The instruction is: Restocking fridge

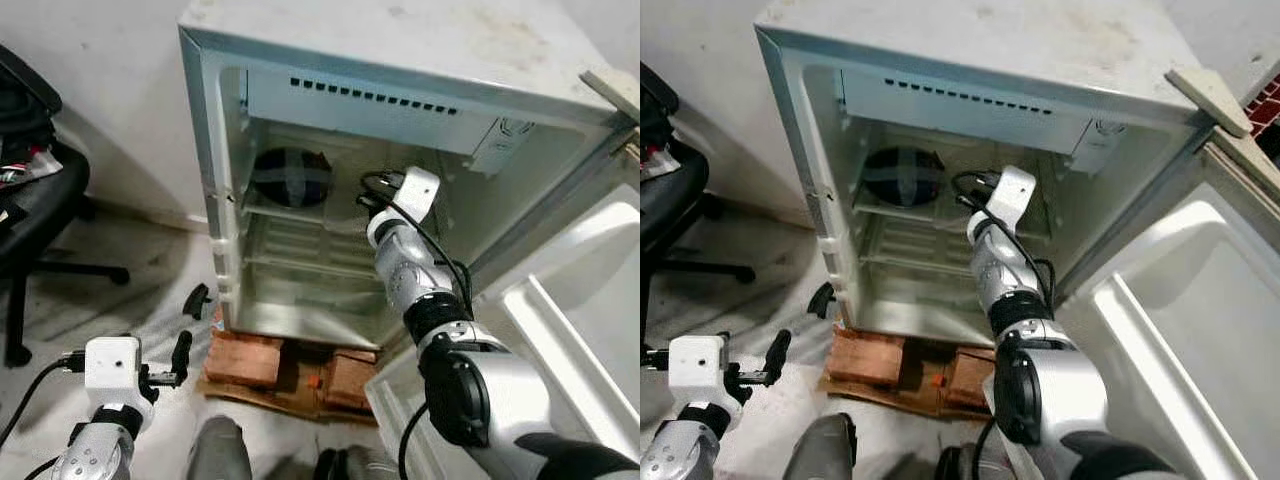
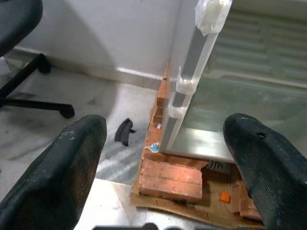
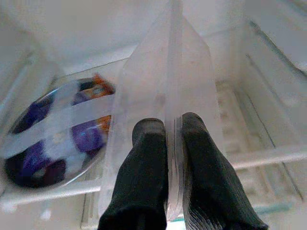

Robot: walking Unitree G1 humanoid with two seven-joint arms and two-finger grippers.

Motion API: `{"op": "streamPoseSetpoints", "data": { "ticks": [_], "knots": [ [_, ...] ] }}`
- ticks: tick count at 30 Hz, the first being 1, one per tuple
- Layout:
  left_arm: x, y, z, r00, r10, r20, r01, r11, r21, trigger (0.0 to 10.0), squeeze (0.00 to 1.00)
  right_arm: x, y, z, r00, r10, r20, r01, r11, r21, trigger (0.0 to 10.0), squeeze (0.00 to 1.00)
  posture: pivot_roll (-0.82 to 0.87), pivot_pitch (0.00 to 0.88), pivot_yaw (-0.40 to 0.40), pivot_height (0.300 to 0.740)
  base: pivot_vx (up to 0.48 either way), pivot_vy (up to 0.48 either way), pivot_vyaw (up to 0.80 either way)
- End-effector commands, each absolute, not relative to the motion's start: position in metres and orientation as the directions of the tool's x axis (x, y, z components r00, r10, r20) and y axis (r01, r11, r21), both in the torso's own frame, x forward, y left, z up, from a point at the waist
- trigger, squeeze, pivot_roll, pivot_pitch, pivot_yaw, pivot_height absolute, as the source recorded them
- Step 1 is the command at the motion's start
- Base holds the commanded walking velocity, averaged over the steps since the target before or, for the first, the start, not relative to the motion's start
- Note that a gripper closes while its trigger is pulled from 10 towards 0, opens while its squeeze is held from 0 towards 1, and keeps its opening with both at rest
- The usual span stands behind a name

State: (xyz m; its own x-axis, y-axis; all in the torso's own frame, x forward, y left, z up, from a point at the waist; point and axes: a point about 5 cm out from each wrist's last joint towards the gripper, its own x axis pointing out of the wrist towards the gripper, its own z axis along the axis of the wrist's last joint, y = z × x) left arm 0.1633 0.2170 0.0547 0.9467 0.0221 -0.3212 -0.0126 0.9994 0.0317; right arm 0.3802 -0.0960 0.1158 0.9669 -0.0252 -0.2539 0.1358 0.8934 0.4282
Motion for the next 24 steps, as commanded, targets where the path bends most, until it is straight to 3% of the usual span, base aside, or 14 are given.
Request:
{"op": "streamPoseSetpoints", "data": {
  "ticks": [1, 8, 13, 19, 20, 21, 22, 24],
  "knots": [
    [0.160, 0.215, 0.056, 0.945, 0.023, -0.328, -0.015, 0.999, 0.029, 10.0, 0.00, 0.380, -0.102, 0.112, 0.954, -0.075, -0.291, 0.206, 0.869, 0.450, 10.0, 0.00, 0.37, 0.205, -0.156, 0.740, 0.000, 0.000, 0.00],
    [0.154, 0.213, 0.056, 0.939, 0.028, -0.344, -0.020, 0.999, 0.027, 10.0, 0.00, 0.375, -0.112, 0.097, 0.913, -0.153, -0.377, 0.332, 0.815, 0.475, 10.0, 0.00, 0.38, 0.217, -0.158, 0.740, 0.000, 0.000, 0.00],
    [0.148, 0.212, 0.057, 0.927, 0.035, -0.372, -0.026, 0.999, 0.027, 10.0, 0.00, 0.367, -0.103, 0.082, 0.871, -0.117, -0.477, 0.427, 0.660, 0.618, 10.0, 0.00, 0.38, 0.231, -0.156, 0.740, 0.000, 0.000, 0.00],
    [0.148, 0.211, 0.056, 0.923, 0.033, -0.383, -0.024, 0.999, 0.030, 10.0, 0.00, 0.368, -0.087, 0.086, 0.889, -0.050, -0.456, 0.388, 0.610, 0.691, 10.0, 0.00, 0.38, 0.234, -0.153, 0.740, 0.000, 0.000, 0.00],
    [0.148, 0.211, 0.056, 0.923, 0.034, -0.384, -0.024, 0.999, 0.030, 10.0, 0.00, 0.368, -0.083, 0.087, 0.892, -0.035, -0.450, 0.378, 0.603, 0.703, 10.0, 0.91, 0.38, 0.236, -0.155, 0.740, 0.000, 0.000, 0.00],
    [0.148, 0.211, 0.056, 0.922, 0.034, -0.385, -0.024, 0.999, 0.031, 10.0, 0.00, 0.368, -0.080, 0.088, 0.895, -0.025, -0.446, 0.371, 0.597, 0.711, 10.0, 0.91, 0.38, 0.236, -0.155, 0.740, 0.000, 0.000, 0.00],
    [0.148, 0.211, 0.056, 0.922, 0.034, -0.386, -0.024, 0.999, 0.032, 10.0, 0.00, 0.368, -0.078, 0.089, 0.896, -0.019, -0.444, 0.367, 0.595, 0.716, 10.0, 1.00, 0.38, 0.236, -0.155, 0.740, 0.000, 0.000, 0.00],
    [0.148, 0.211, 0.057, 0.920, 0.038, -0.389, -0.027, 0.999, 0.033, 10.0, 0.00, 0.369, -0.074, 0.090, 0.900, -0.003, -0.437, 0.355, 0.586, 0.728, 10.0, 1.00, 0.38, 0.236, -0.157, 0.740, 0.000, 0.000, 0.00]
  ]
}}
